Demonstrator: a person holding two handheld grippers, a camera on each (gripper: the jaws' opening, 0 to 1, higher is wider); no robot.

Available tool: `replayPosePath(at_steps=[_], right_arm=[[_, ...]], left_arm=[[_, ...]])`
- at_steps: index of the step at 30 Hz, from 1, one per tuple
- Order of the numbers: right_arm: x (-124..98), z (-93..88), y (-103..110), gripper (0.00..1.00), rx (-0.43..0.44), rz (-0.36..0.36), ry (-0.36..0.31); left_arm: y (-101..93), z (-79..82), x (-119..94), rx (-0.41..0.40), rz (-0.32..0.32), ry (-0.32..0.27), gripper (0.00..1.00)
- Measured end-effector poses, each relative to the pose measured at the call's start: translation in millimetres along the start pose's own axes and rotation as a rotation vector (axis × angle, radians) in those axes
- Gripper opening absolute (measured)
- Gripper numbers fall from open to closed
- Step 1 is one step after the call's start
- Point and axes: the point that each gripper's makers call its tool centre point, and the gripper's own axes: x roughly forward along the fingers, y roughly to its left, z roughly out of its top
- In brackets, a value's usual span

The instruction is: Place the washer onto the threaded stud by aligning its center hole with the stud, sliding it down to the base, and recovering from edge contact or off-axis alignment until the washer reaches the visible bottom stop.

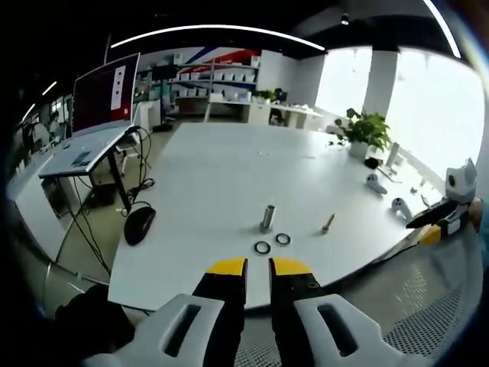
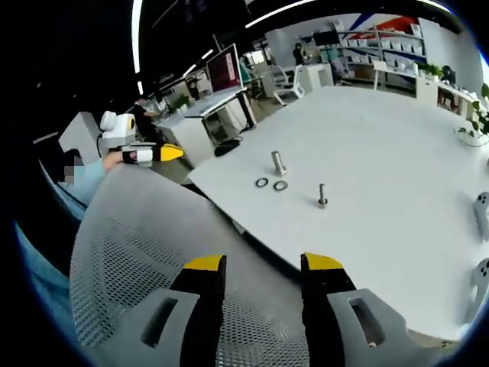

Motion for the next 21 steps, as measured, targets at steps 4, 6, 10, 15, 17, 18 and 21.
replayPosePath(at_steps=[4, 6, 10, 15, 17, 18, 21], right_arm=[[-2.8, 23.9, -5.1, 0.42, -0.100, 0.047, 0.039], [-3.1, 40.7, -7.2, 0.42, -0.160, 0.063, 0.057], [4.5, 74.7, -7.2, 0.42, -0.272, 0.084, 0.090], [24.9, 102.0, -0.6, 0.42, -0.443, 0.111, 0.160], [35.3, 107.4, 3.2, 0.42, -0.493, 0.125, 0.183], [43.3, 110.4, 4.7, 0.42, -0.522, 0.129, 0.205], [63.5, 119.2, 14.5, 0.42, -0.573, 0.163, 0.217]], left_arm=[[0.6, 1.6, 0.6, -0.004, -0.002, -0.010, 0.08], [0.1, 1.7, 0.3, -0.005, -0.002, -0.012, 0.08], [1.2, 2.7, 0.7, -0.007, 0.001, -0.019, 0.08], [1.4, 2.1, 0.7, -0.007, 0.003, -0.016, 0.08], [1.6, 2.3, 0.8, -0.007, 0.003, -0.017, 0.08], [1.8, 2.6, 0.9, -0.007, 0.004, -0.018, 0.08], [2.1, 3.1, 0.7, -0.009, 0.006, -0.022, 0.08]])
